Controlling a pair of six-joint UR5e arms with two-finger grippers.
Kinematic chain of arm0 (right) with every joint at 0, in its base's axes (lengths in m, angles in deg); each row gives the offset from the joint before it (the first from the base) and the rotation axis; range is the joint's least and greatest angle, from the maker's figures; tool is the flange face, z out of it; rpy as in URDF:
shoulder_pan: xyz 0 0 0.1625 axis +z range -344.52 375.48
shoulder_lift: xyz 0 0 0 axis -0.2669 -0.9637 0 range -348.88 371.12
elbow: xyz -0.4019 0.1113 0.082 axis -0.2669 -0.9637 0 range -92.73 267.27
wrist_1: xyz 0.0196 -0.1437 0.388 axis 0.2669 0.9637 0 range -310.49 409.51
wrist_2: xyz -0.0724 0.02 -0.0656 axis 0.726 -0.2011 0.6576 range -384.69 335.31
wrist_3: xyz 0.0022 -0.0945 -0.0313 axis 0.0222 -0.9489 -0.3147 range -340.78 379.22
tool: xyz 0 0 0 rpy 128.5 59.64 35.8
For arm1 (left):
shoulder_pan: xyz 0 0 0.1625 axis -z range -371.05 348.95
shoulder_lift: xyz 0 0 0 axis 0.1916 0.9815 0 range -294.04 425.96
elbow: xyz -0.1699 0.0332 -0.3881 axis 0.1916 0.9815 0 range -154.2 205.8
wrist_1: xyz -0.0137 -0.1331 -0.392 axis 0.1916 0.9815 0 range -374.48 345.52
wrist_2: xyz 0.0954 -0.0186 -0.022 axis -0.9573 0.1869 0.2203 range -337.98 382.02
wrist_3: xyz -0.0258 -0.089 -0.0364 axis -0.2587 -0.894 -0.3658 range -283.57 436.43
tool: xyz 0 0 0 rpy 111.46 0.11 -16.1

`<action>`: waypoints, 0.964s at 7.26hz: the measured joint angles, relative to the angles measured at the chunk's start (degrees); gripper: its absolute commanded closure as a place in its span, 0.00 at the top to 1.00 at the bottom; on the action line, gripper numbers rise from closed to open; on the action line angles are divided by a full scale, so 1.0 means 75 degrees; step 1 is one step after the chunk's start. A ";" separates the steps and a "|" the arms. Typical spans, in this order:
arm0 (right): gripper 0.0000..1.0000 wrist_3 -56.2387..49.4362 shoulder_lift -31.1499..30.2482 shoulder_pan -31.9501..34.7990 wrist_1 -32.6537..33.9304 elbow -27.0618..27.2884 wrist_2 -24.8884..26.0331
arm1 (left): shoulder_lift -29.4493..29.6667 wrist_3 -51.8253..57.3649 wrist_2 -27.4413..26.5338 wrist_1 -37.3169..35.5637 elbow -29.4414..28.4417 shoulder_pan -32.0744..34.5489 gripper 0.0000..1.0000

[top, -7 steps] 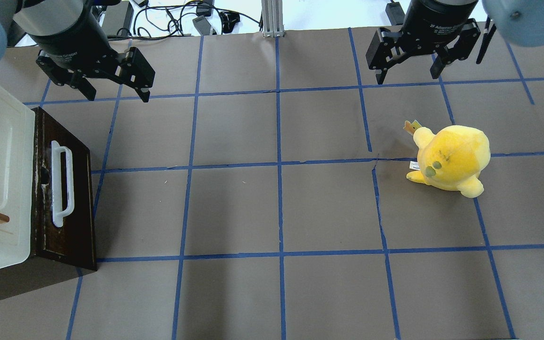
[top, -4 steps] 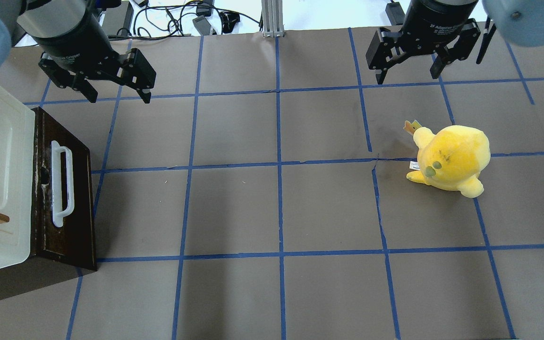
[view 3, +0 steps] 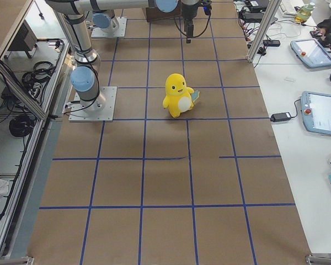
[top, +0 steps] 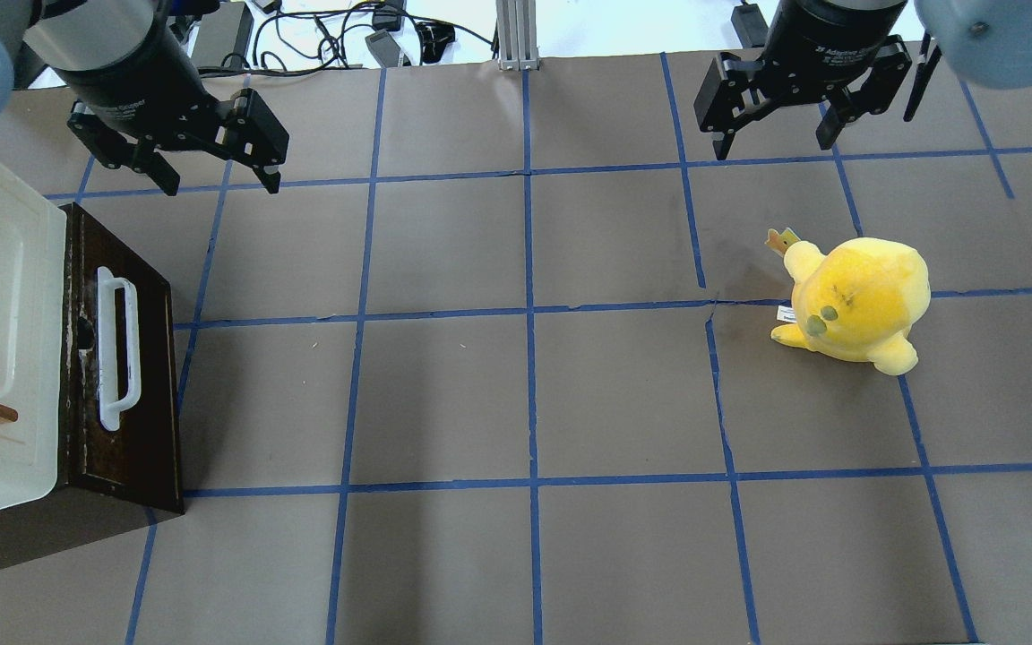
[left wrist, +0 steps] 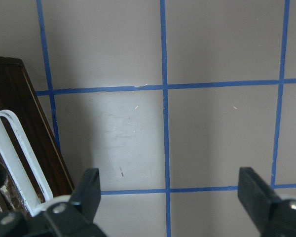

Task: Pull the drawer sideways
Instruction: 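Move the left gripper down toward the white handle of the wooden drawer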

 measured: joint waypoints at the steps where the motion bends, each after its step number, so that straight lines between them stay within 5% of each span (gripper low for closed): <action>1: 1.00 0.0000 0.0000 0.0000 0.0000 0.0000 0.0000 | 0.0051 -0.0003 -0.0031 -0.0049 0.0010 -0.0006 1.00; 7: 1.00 0.0000 0.0000 0.0000 0.0000 0.0000 0.0000 | 0.0541 -0.1235 -0.1223 -0.0966 0.0869 0.0022 1.00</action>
